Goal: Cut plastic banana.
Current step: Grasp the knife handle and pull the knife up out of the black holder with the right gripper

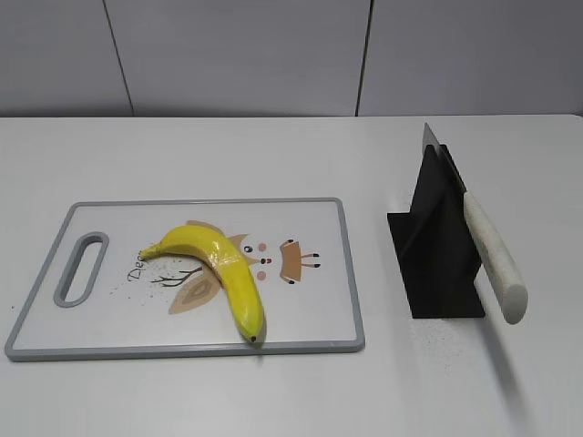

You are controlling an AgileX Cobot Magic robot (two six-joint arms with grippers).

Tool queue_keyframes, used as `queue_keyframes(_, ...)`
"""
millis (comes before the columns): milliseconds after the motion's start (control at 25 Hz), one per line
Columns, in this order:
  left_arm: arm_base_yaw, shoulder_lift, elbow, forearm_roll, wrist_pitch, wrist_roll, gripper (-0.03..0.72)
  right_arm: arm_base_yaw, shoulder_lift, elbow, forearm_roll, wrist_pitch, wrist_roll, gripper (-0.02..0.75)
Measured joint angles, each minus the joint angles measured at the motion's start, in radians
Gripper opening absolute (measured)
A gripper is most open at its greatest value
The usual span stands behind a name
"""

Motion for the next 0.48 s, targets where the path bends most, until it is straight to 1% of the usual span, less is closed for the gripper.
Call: queue_keyframes(480,0.0,0.0,0.0,0.0,0.0,0.0,0.53,0.0,0.0,0.0,0.0,0.0,0.0,0.591)
